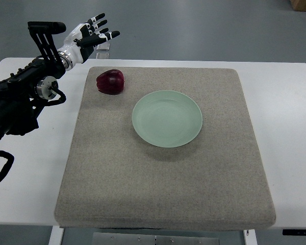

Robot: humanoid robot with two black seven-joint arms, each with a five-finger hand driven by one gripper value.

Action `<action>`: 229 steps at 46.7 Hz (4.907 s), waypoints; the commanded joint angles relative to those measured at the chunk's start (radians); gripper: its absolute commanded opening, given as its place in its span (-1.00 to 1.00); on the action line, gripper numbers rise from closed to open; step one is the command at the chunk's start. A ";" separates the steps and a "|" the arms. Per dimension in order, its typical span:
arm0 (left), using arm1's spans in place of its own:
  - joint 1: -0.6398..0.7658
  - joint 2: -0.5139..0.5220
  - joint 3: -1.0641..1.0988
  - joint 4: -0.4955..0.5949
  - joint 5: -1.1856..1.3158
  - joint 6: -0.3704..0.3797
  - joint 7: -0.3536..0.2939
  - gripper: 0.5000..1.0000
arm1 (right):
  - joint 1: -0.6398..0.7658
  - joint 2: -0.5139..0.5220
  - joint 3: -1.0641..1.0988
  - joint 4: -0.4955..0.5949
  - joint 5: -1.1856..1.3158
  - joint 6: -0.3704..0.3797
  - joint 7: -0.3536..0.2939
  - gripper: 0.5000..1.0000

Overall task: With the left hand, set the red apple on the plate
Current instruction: 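Reach the left hand down over the red apple, then close the left hand fingers around the red apple, then carry the apple with the left hand onto the green plate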

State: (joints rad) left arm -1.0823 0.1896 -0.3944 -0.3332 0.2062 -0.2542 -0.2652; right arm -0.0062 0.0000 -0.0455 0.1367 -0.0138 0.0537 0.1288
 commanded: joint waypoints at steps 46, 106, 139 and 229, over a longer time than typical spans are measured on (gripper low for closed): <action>-0.122 0.237 0.315 -0.388 0.761 0.059 0.001 0.93 | 0.000 0.000 0.000 0.000 0.000 0.000 0.000 0.86; -0.088 0.179 0.405 -0.300 0.907 0.193 -0.014 0.50 | 0.000 0.000 0.001 0.000 0.000 0.000 0.000 0.86; -0.094 0.143 0.397 -0.259 0.907 0.196 -0.016 -1.00 | 0.000 0.000 0.001 0.000 0.000 0.000 0.000 0.86; -0.094 0.100 0.436 -0.641 0.946 0.276 -0.017 0.40 | 0.000 0.000 0.000 0.000 0.000 0.000 0.000 0.86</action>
State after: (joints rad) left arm -1.1768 0.2899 0.0423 -0.9755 1.1519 0.0210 -0.2822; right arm -0.0061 0.0000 -0.0451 0.1370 -0.0138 0.0537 0.1288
